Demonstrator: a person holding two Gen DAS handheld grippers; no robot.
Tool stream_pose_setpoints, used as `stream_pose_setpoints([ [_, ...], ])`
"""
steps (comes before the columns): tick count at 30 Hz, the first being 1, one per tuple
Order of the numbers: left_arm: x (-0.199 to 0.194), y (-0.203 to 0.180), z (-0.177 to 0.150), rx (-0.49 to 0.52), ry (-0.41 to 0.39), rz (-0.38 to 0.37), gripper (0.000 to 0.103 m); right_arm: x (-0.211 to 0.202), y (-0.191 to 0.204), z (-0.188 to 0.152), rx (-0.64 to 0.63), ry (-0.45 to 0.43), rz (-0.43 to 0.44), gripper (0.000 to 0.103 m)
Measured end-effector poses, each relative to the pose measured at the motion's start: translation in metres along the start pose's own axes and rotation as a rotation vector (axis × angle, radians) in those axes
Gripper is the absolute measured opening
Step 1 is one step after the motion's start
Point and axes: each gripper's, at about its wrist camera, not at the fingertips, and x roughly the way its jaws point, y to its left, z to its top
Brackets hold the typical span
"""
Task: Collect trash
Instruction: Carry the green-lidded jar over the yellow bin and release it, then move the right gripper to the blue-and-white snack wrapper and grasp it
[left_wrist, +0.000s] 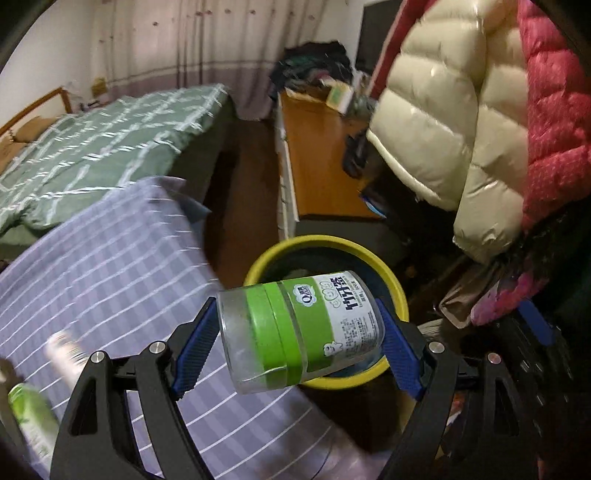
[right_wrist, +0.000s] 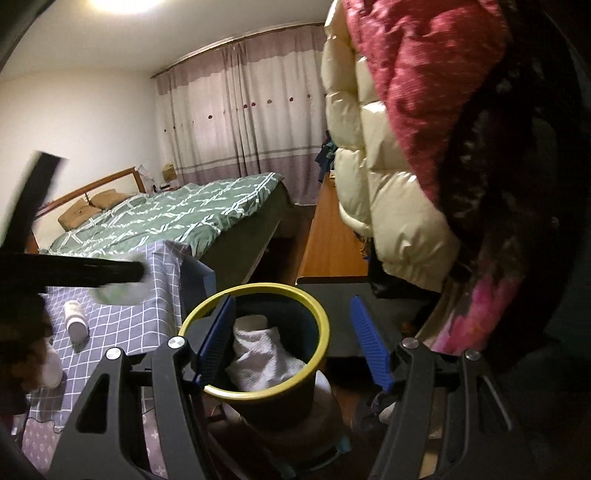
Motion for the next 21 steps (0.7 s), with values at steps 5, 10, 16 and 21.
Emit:
stream_pose_setpoints([
  [5, 0.047, -0.013, 0.012, -0.024, 0.072, -0.033, 0.081, -0.012, -0.008, 0.004, 0.019, -0.021, -0.019, 0.064],
  [10, 0.039, -0.008, 0.014, -0.048, 0.045, -0.037, 0.092, -0.017, -0.004, 0.005, 0.019, -0.023, -0.018, 0.065],
  [16, -0.032, 0.006, 0.018, -0.014, -0.071, -0.058, 0.094, -0.008, 0.011, 0.003, 0.006, 0.001, 0.005, 0.065],
  [21, -0.115, 0.048, 0.000, -0.045, -0.237, 0.008, 0.097, -0.006, 0.033, -0.001, -0.028, 0.024, 0.038, 0.065],
])
